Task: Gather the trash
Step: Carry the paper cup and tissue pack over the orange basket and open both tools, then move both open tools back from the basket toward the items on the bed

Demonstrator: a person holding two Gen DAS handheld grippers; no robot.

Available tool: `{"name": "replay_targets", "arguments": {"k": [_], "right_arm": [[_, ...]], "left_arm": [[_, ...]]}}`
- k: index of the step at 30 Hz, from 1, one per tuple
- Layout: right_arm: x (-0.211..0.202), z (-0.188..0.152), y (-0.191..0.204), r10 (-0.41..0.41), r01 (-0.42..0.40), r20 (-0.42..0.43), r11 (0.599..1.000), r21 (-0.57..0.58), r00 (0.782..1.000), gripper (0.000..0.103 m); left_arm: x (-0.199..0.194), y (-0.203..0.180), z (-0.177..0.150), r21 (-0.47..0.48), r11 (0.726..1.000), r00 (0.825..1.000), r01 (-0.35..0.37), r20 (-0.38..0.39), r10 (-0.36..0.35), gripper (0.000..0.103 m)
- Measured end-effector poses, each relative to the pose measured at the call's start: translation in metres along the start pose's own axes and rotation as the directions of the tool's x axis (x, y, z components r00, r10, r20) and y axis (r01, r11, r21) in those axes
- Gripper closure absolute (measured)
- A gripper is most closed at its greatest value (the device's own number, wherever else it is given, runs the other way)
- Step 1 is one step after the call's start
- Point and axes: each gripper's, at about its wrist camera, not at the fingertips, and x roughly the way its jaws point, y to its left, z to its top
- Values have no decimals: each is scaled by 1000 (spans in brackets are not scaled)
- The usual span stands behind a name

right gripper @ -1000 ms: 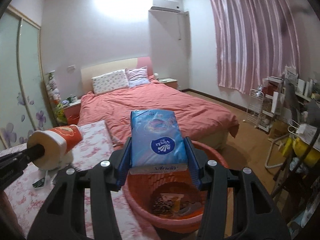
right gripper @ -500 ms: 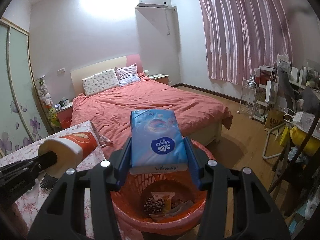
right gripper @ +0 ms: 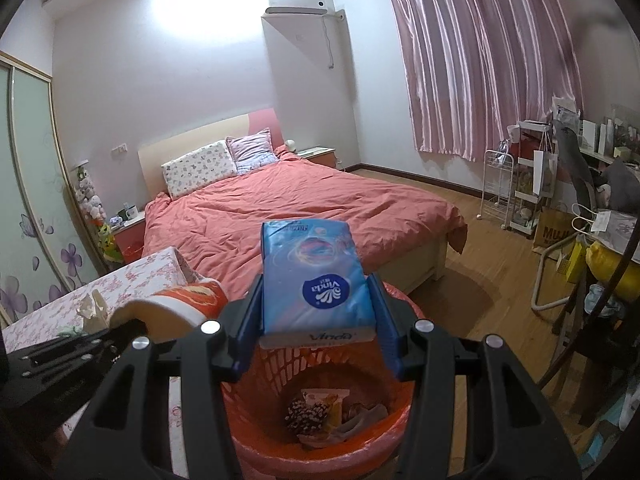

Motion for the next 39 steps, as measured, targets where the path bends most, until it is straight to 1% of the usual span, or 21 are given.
{"name": "replay_targets", "arguments": {"k": [8, 12, 13, 14, 15, 16, 17, 19, 25, 30, 33, 35, 39], "right_arm": [[11, 3, -9, 25, -25, -8, 999, 41, 1000, 53], [23, 3, -12, 55, -53, -25, 997, 60, 998, 51], [26, 2, -13, 58, -56, -31, 996, 64, 998, 50], [29, 2, -14, 62, -59, -38, 996, 68, 997, 48], [33, 1, -15, 66, -62, -50, 995, 74, 997, 48], [36, -1, -16, 69, -64, -62, 995, 81, 996, 48], [38, -3, -17, 71, -65, -69, 994, 84, 995, 47], [39, -7, -19, 60, -54, -77, 995, 82, 995, 45], [37, -12, -17, 30, -25, -85, 998, 51, 996, 45], [36, -14, -11, 35, -32, -97, 999, 35, 995, 49], [35, -15, -5, 43, -41, -101, 999, 21, 994, 51], [35, -16, -1, 48, -47, -105, 999, 13, 993, 51], [32, -16, 6, 59, -60, -109, 998, -2, 992, 52]], "left_arm": [[19, -11, -1, 14, 1000, 1000, -2, -30, 3, 97], [32, -11, -4, 3, 1000, 998, -6, -63, 6, 96], [36, -11, -6, 1, 1000, 997, -8, -76, 8, 92], [39, -11, -7, 0, 1000, 996, -10, -86, 10, 81], [42, -10, -9, -1, 1000, 995, -18, -96, 17, 74], [43, -9, -11, -1, 1000, 994, -28, -102, 28, 63], [45, -7, -13, 2, 999, 993, -40, -107, 40, 62], [45, -3, -17, 2, 998, 991, -56, -121, 56, 61], [34, 16, -22, -17, 993, 985, -119, -127, 116, 61], [26, 29, -25, -32, 987, 980, -156, -129, 151, 61], [22, 38, -28, -30, 983, 976, -179, -127, 174, 61], [19, 43, -29, -36, 981, 974, -192, -127, 186, 58], [14, 49, -32, -42, 977, 971, -210, -123, 204, 58]]}}
